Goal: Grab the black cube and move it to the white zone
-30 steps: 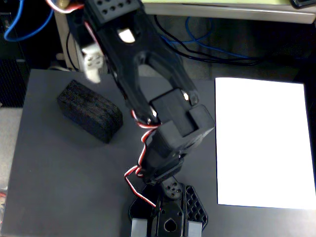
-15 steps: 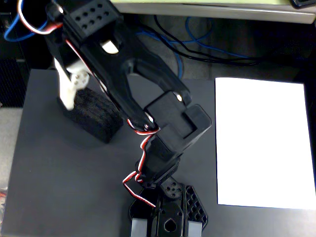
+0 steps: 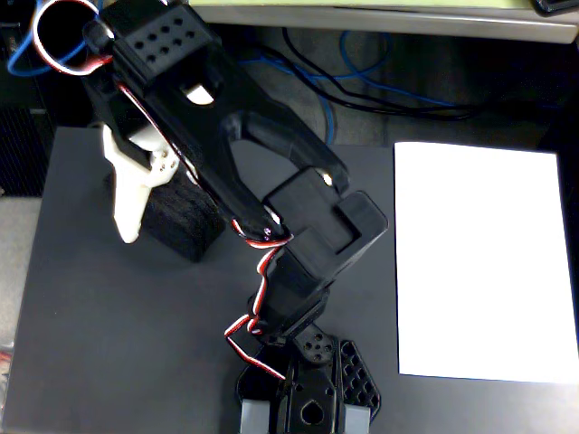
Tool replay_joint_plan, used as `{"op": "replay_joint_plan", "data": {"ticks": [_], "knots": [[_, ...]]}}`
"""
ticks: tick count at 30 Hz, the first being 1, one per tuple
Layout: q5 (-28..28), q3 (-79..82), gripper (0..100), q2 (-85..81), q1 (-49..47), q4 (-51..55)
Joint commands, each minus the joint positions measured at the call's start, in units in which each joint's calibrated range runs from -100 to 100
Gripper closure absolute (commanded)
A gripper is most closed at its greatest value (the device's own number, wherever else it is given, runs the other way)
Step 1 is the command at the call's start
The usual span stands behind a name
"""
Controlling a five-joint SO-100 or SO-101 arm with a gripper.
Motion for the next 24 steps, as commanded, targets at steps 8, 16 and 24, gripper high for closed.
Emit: {"op": "replay_joint_plan", "data": {"ticks": [8, 16, 24], "knots": [[4.30, -11.74, 65, -2.00, 0.97, 0.17], [5.66, -11.01, 65, -0.91, 7.08, -3.00], [5.29, -12.10, 65, 16.82, 6.12, -3.35]]}}
